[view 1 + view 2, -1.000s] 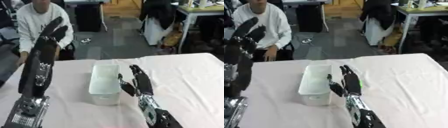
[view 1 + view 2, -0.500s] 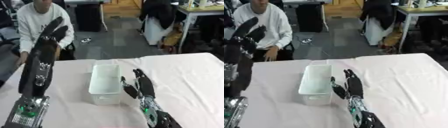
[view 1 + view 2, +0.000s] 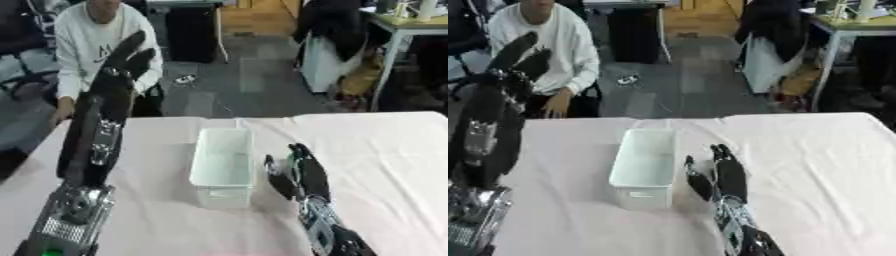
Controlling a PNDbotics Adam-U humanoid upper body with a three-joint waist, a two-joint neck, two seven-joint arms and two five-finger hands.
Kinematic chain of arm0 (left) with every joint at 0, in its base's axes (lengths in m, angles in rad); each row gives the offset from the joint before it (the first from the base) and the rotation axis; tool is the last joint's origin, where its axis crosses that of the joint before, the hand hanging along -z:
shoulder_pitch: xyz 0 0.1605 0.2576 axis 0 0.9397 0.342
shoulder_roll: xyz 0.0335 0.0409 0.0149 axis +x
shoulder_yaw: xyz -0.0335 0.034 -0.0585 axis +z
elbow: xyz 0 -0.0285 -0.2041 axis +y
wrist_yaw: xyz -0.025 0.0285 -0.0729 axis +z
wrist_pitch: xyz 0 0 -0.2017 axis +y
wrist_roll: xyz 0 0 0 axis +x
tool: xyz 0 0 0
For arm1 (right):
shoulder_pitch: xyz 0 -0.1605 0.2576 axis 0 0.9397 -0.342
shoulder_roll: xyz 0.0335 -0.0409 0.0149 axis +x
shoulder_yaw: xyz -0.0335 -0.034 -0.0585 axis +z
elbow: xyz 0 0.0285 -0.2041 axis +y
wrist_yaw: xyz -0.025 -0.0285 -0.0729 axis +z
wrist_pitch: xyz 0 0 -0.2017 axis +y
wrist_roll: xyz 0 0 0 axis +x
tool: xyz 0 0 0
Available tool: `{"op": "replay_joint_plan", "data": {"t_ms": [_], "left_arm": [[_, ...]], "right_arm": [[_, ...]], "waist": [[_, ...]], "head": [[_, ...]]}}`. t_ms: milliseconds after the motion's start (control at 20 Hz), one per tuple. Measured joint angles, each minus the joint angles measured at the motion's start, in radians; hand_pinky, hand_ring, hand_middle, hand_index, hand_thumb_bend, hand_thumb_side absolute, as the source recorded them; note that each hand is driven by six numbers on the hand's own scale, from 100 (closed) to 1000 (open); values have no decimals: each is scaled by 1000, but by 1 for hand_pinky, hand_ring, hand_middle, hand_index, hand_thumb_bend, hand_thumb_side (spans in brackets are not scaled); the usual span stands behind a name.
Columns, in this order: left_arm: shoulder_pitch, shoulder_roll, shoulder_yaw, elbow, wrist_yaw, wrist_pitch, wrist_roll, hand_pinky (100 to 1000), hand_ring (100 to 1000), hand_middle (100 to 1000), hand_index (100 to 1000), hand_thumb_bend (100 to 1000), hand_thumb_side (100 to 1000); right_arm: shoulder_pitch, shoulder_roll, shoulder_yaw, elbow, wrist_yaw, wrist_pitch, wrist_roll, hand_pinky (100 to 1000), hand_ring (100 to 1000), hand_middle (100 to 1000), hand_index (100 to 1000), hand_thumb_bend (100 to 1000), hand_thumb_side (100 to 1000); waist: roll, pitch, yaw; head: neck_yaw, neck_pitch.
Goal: Pick up objects on the table and place them in the box.
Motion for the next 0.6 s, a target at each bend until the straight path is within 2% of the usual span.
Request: {"op": "replay_joint_plan", "data": {"t_ms": [350,400,450,600], "left_arm": [[0,0,0,0,0,0,0,964,934,1000,992,358,986],[0,0,0,0,0,0,0,963,934,1000,992,359,986],[0,0,0,0,0,0,0,964,934,1000,992,358,987],[0,0,0,0,0,0,0,964,934,1000,991,359,986]], "right_arm": [[-20,-34,-14,15,-38,2,-10,815,884,925,936,362,909],[-26,-39,-16,18,-44,3,-11,814,884,924,935,335,898],[-29,-43,-18,20,-50,3,-12,813,883,924,935,364,910],[-33,-52,-18,29,-61,4,-13,812,882,923,934,364,912]], "waist": [[0,0,3],[0,0,3],[0,0,3],[0,0,3]], "head": [[7,0],[7,0],[7,0],[7,0]]}}
